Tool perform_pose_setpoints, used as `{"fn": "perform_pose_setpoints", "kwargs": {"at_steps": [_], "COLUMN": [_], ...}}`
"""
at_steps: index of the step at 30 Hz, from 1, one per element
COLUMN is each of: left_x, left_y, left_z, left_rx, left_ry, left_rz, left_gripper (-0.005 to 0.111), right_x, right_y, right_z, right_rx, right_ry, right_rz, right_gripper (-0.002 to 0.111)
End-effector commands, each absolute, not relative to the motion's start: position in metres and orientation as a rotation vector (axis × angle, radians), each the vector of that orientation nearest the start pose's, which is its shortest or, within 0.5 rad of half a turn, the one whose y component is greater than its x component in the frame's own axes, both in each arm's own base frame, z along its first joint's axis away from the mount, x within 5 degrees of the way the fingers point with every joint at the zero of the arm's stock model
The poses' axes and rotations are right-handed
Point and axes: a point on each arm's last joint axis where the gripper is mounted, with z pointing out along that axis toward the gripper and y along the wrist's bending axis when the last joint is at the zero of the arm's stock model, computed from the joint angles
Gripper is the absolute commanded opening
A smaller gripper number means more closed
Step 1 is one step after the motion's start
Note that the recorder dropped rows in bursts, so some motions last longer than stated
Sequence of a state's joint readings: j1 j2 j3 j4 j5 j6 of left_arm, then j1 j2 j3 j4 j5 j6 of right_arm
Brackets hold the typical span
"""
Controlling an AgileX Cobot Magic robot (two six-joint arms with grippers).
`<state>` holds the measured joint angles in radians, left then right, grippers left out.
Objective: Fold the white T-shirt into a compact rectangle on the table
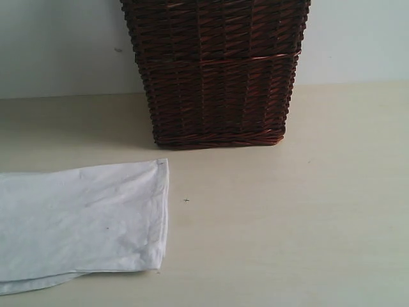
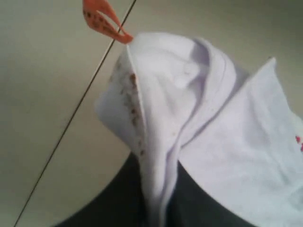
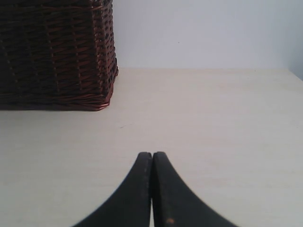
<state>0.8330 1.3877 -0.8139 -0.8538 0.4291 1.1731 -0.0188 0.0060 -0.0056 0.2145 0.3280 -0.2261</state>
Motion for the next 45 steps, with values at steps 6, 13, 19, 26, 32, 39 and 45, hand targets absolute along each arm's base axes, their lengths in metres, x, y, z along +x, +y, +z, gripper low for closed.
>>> {"fn": "perform_pose_setpoints", "kwargs": {"at_steps": [6,13,19,26,32,39,45], "left_x": [0.246,0.275,0.286,0.299,0.302,0.297,0.288], "left_y": [0.129,0.055,0.007,-0.019,-0.038,-0.070,-0.098], "left_z": [0.268,0.269,0.255,0.227,0.215,0.216,0.223], "left_rx": [-0.077,0.113,0.224,0.313,0.355,0.430,0.476], "left_ry": [2.281,2.273,2.330,2.403,2.438,2.430,2.395], "left_rz": [0.007,-0.168,-0.305,-0.350,-0.389,-0.452,-0.539], "left_gripper": [0.000,0.000,0.000,0.000,0.000,0.000,0.000], "right_x": [0.054,0.054,0.054,0.054,0.054,0.054,0.054], "right_y": [0.005,0.005,0.005,0.005,0.005,0.005,0.005], "right_z": [0.185,0.185,0.185,0.185,0.185,0.185,0.185], "right_rx": [-0.054,-0.054,-0.054,-0.054,-0.054,-0.054,-0.054], "right_ry": [1.795,1.795,1.795,1.795,1.795,1.795,1.795], "right_rz": [0.020,0.020,0.020,0.020,0.020,0.020,0.020], "right_gripper": [0.000,0.000,0.000,0.000,0.000,0.000,0.000]}}
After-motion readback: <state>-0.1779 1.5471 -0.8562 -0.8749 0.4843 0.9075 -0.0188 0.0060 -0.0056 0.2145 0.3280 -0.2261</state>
